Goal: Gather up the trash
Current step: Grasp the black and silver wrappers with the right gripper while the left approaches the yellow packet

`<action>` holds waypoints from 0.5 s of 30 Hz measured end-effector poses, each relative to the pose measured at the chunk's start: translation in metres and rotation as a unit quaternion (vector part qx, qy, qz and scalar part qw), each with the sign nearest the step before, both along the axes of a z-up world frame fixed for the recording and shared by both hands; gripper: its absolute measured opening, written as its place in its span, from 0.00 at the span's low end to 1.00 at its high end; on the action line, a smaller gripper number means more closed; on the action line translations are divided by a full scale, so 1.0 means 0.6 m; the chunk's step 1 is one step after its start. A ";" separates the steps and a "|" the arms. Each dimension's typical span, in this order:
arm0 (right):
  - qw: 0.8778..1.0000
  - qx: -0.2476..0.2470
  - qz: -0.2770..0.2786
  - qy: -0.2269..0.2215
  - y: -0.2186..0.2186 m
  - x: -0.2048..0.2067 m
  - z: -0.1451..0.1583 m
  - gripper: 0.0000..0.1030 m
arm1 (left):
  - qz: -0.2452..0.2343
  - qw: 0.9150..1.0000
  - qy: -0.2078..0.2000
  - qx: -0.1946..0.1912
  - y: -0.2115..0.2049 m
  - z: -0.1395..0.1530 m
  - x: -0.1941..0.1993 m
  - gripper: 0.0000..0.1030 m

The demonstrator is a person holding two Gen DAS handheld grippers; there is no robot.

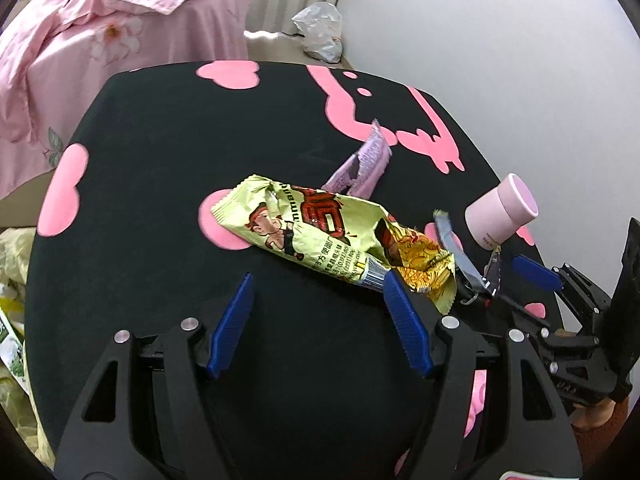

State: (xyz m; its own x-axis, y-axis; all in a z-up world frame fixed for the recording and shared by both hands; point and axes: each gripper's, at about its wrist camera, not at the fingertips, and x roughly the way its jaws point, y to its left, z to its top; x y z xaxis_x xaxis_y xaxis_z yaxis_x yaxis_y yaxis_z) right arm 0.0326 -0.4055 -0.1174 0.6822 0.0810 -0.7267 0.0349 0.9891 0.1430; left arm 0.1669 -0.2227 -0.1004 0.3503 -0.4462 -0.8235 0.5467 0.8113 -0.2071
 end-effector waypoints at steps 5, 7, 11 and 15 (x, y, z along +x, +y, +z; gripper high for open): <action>1.000 -0.021 0.015 0.010 0.007 -0.003 -0.013 0.61 | -0.008 1.000 0.000 0.007 -0.012 -0.006 -0.001 0.62; 1.000 -0.026 0.015 0.007 0.008 -0.004 -0.016 0.61 | -0.009 1.000 -0.003 0.009 -0.012 -0.006 -0.002 0.62; 1.000 -0.001 0.009 0.011 -0.003 -0.003 -0.021 0.61 | -0.007 1.000 -0.008 0.014 -0.014 -0.007 0.003 0.62; 1.000 0.019 0.000 0.022 -0.013 -0.007 -0.031 0.61 | -0.006 1.000 -0.011 0.018 -0.015 -0.006 0.006 0.62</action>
State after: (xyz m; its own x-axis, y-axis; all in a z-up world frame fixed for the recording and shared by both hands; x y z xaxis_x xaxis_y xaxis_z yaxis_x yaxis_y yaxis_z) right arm 0.0284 -0.4132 -0.1357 0.6499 0.1091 -0.7522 0.0415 0.9831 0.1785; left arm 0.1703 -0.2320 -0.1041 0.3624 -0.4209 -0.8316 0.5612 0.8109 -0.1658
